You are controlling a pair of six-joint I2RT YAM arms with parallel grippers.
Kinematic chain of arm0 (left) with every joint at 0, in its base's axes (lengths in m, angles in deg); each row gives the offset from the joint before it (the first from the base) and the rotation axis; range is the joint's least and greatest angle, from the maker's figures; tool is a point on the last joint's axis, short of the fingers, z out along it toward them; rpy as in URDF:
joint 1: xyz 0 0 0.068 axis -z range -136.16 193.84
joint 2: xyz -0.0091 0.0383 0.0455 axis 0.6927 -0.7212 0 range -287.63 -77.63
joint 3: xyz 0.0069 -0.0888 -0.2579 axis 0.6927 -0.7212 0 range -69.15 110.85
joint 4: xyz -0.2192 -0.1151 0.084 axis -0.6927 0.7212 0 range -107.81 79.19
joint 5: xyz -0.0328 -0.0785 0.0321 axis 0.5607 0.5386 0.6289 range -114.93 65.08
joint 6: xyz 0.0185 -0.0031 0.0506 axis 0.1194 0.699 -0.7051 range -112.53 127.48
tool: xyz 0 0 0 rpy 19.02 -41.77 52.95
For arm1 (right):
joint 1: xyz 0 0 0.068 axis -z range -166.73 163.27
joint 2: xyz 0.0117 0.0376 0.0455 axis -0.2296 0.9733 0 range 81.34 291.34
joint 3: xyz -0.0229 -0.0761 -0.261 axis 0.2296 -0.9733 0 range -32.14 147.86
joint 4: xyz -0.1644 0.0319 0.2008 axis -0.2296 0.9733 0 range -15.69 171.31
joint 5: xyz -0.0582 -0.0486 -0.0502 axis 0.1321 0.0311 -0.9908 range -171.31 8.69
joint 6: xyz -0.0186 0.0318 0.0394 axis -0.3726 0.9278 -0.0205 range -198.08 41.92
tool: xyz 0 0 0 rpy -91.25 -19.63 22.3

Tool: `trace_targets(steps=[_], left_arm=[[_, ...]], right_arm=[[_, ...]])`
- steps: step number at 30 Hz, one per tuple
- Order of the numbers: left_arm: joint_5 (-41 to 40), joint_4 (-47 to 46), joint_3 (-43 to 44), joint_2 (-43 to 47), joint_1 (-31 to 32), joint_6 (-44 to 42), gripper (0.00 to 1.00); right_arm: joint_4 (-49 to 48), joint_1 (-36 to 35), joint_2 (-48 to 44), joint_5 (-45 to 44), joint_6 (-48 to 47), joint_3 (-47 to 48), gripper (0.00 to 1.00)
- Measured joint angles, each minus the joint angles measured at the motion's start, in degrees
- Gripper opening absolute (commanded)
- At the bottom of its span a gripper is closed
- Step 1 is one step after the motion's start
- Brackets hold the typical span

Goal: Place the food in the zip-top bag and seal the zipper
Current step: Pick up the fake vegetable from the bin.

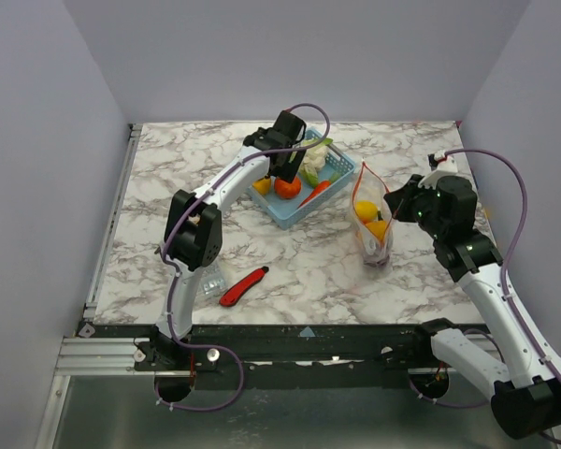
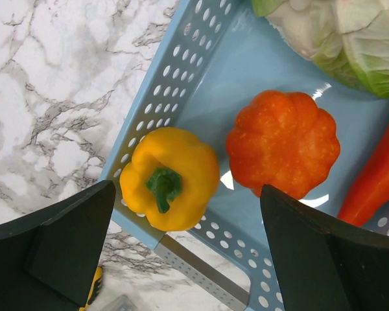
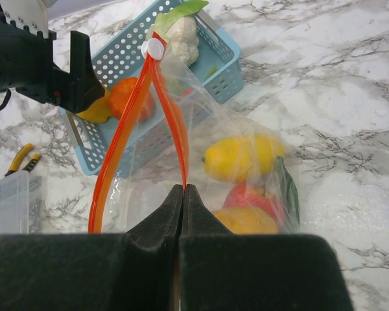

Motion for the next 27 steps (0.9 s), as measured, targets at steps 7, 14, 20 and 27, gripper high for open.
trace_targets(steps=[7,14,20,27], left_arm=[[-1.73,0.92,0.17,-1.75,-0.55,-1.09,0.98],[-1.90,1.40,0.24,-4.35,-1.60,-1.66,0.86],[-1.79,2.14,0.33,-5.46,-2.01,-1.22,0.67],[-1.44,2.14,0.33,-5.44,-2.01,-0.61,0.27]], right_arm=[[-0.09,0.00,0.44,0.00,0.00,0.00,0.00],[-0.09,0.00,0.55,0.00,0.00,0.00,0.00],[-0.09,0.00,0.83,0.00,0.00,0.00,0.00],[-0.09,0.00,1.18,0.00,0.00,0.00,0.00]])
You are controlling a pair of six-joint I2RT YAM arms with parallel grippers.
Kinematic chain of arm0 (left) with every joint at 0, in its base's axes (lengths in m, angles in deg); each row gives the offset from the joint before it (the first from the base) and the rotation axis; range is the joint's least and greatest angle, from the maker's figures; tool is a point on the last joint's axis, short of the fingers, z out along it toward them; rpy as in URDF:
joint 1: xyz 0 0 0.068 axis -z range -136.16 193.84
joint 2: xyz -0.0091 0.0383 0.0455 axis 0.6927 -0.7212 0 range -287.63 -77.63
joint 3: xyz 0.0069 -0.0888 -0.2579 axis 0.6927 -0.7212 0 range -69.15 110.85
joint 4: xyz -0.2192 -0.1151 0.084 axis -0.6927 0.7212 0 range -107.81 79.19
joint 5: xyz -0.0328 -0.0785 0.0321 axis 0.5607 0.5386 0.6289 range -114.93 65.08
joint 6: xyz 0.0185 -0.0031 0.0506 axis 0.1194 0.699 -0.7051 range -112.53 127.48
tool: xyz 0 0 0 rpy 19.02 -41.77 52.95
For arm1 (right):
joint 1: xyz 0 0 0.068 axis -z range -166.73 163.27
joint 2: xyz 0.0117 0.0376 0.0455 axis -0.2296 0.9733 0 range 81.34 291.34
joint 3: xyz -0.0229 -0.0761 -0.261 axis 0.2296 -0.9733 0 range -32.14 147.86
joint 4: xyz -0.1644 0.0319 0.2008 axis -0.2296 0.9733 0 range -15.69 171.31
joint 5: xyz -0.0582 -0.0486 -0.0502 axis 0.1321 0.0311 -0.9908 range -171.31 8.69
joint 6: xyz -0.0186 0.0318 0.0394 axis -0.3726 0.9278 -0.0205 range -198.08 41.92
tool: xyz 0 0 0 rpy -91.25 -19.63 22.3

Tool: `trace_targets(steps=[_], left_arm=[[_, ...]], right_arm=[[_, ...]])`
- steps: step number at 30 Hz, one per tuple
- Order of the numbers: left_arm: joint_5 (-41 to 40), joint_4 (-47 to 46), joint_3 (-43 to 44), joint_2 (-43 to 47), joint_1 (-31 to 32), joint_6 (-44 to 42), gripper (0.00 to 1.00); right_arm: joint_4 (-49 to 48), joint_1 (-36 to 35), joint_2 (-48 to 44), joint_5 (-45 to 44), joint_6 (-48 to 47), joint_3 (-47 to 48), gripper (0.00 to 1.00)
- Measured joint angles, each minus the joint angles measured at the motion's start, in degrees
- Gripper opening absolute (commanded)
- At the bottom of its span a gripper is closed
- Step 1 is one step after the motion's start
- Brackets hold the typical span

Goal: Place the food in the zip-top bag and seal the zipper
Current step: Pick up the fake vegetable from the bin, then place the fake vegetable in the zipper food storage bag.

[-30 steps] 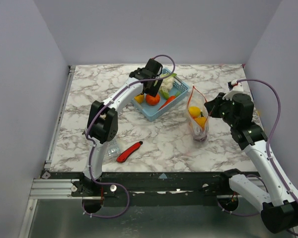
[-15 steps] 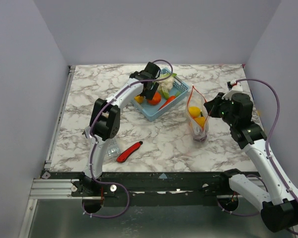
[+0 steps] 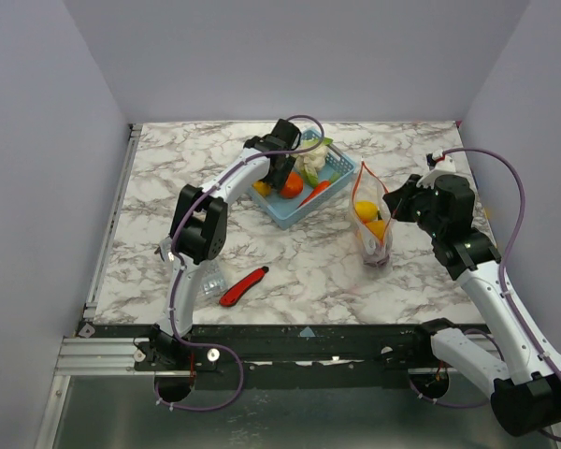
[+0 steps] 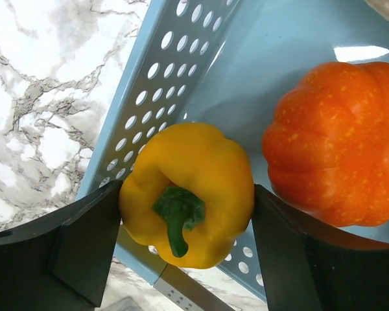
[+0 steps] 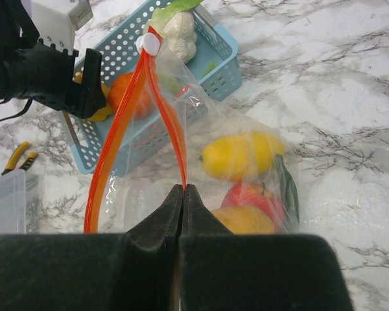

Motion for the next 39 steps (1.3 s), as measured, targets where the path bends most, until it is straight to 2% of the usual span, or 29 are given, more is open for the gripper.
trace_targets(steps=[7,12,17,24,29,34,39], left_arm=[[3.37,-0.09,-0.96,3.63,0.00,1.68,0.18],[10.67,-0.76,-3.67,14.60,0.00,5.11,0.14],[25.11,-6.27,-10.25,27.98,0.00,10.93,0.15],[46.25,-21.77,-27.10,41.29,1.60,22.27,0.17],[54.14,-31.08,-31.80,42.03,6.47,30.16,0.18],[55.74,-35.23,-29.83,39.41,11.82,33.03,0.23],[55.54,-36.52,-27.23,35.78,13.62,34.40,0.26]], right_arm=[[0.00,0.00,0.00,0.00,-0.02,0.00,0.00],[0.00,0.00,0.00,0.00,-0.02,0.00,0.00],[0.00,0.00,0.00,0.00,-0.02,0.00,0.00],[-0.02,0.00,-0.02,0.00,-0.02,0.00,0.00],[0.00,0.00,-0.26,0.02,-0.02,0.00,0.00],[0.24,0.00,-0.72,-0.02,-0.04,0.02,0.00],[0.52,0.00,-1.81,-0.04,-0.02,0.24,0.00]])
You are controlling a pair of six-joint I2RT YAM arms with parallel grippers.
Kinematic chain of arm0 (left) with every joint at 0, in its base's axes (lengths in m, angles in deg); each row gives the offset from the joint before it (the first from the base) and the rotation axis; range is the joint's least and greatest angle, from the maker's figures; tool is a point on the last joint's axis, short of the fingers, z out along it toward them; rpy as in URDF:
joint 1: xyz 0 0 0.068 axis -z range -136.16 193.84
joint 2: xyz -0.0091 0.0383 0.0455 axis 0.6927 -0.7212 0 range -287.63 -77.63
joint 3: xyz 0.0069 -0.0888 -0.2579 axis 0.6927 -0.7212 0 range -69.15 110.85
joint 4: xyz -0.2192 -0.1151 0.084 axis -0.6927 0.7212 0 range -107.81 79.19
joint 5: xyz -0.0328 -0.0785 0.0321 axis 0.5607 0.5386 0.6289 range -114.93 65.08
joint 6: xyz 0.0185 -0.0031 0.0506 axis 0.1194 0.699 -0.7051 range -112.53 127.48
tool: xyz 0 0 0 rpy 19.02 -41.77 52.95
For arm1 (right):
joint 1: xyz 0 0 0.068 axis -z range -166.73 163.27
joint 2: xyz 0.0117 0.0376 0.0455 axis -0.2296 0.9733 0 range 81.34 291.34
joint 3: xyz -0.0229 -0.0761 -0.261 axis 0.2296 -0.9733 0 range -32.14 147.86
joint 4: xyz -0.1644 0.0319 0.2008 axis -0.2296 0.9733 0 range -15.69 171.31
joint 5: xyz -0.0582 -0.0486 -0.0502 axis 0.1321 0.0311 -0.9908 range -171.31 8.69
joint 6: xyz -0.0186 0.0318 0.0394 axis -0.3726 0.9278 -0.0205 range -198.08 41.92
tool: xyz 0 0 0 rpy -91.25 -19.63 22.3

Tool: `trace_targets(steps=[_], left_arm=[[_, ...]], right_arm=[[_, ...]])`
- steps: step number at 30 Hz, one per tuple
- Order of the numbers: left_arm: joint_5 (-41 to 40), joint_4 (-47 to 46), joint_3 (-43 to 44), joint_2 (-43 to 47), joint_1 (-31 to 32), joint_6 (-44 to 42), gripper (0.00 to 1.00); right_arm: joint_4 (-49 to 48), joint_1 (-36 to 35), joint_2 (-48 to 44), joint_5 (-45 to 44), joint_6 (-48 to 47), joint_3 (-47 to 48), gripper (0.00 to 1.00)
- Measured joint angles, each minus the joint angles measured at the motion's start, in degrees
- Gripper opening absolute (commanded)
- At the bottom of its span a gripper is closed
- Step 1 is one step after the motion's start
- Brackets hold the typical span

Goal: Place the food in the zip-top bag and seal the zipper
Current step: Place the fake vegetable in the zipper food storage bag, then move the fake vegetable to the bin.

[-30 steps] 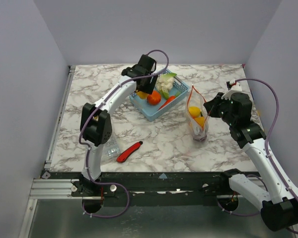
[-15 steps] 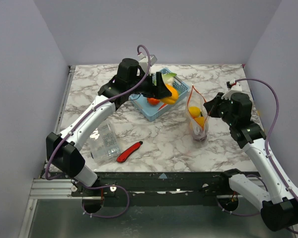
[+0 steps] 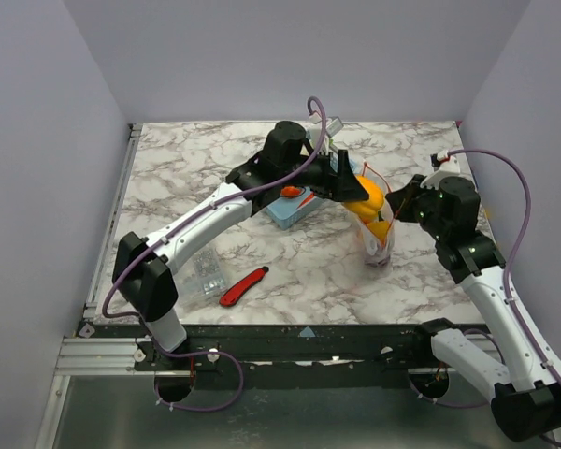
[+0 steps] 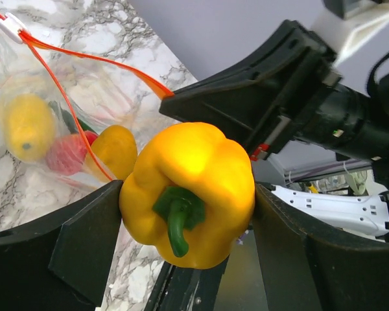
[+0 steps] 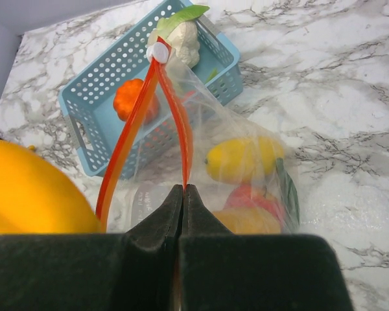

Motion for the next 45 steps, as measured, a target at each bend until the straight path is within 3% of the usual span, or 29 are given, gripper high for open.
trace_targets(steps=[3,11,22,33,45], left_arm=[[-0.55,-0.09,0.46,-1.97,0.42,0.79,0.40],[-2.08,0.50,0.61,-5.25,1.86,1.77,0.90],[-3.69,4.85,3.08,-5.18,3.76,-2.64,0.94],[-10.51,9.66,3.06,-2.36,3.17,-6.36,0.85],[-22.60,2.82,2.32,-2.54,-6.25,-1.29,0.88]], right_arm=[[0.46,0.00,-0.22,0.00,0.00,0.59,0.00],[1.16,0.00,-1.03,-0.07,0.00,1.01,0.00],[1.46,0.00,-1.07,-0.33,-0.02,1.01,0.00],[1.57,0.00,-1.55,-0.59,-0.02,1.01,0.00],[1.84,0.00,-3.17,-4.57,0.74,0.46,0.00]])
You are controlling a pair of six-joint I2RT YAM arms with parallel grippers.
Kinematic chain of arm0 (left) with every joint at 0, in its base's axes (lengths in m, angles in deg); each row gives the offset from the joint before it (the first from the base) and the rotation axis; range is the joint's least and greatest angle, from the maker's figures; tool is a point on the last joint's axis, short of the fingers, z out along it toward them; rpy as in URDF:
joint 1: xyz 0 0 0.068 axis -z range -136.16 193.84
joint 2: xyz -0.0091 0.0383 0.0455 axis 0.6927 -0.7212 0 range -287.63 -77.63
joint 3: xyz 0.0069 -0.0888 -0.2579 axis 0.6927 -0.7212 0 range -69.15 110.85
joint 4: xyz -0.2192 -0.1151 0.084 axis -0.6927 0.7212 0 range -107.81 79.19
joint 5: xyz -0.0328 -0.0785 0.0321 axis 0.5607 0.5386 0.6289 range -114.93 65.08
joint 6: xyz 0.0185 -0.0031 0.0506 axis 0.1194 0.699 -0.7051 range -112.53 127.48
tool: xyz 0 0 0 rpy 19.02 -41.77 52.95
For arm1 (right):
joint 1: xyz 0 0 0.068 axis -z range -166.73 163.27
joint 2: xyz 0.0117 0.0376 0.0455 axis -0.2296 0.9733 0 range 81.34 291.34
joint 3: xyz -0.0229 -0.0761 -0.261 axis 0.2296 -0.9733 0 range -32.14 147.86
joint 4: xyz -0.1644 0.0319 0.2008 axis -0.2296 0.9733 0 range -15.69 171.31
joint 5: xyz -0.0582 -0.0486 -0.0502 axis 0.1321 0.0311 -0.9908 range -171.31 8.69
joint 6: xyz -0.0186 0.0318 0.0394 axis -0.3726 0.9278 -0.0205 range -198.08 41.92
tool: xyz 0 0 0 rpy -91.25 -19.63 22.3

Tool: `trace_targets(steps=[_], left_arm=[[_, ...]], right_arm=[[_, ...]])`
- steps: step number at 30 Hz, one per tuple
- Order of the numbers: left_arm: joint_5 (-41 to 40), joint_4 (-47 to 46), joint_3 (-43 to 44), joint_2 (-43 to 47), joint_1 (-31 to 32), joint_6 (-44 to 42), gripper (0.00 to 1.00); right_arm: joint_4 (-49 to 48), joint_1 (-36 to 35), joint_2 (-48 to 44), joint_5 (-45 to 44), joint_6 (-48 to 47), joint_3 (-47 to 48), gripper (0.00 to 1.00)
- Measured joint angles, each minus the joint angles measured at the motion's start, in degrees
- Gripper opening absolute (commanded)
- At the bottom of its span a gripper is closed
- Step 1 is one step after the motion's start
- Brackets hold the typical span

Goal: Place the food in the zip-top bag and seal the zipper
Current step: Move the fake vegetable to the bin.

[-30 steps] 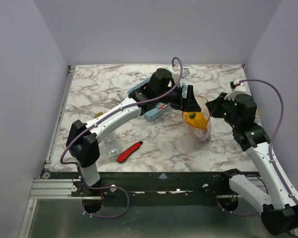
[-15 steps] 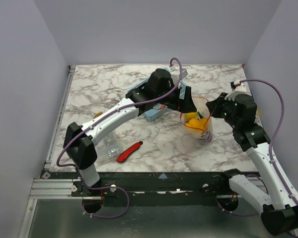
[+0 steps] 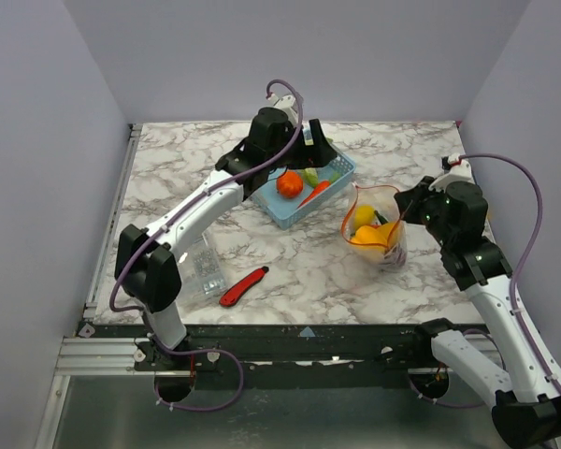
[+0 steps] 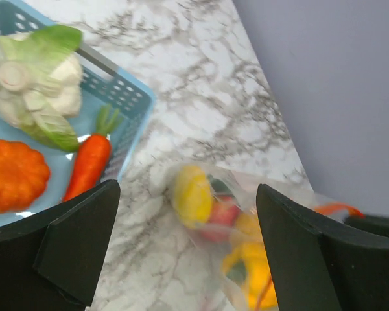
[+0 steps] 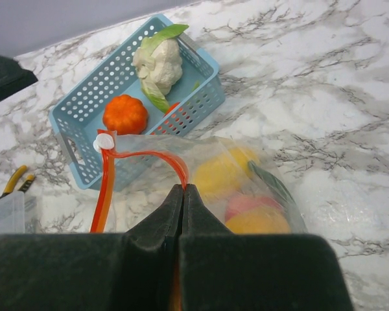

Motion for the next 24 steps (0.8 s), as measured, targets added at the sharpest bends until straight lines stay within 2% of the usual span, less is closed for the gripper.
trace_targets(steps=[10,17,24], left_arm=[[-22.08,-0.17,11.58,-19.43,-2.54,6.78,0.87],[-25.92,2.27,22.32,-30.73,-3.93,18.67,0.87],[-26.10,3.30,28.00,-37.29,-5.07,29.73,0.87]], right_arm=[[0.98,0.00,-0.48,-2.67,0.44,0.00,0.00],[0.94,0.00,0.39,-2.69,0.44,0.00,0.00],[0.92,0.00,1.79,-2.71,0.42,0.00,0.00]])
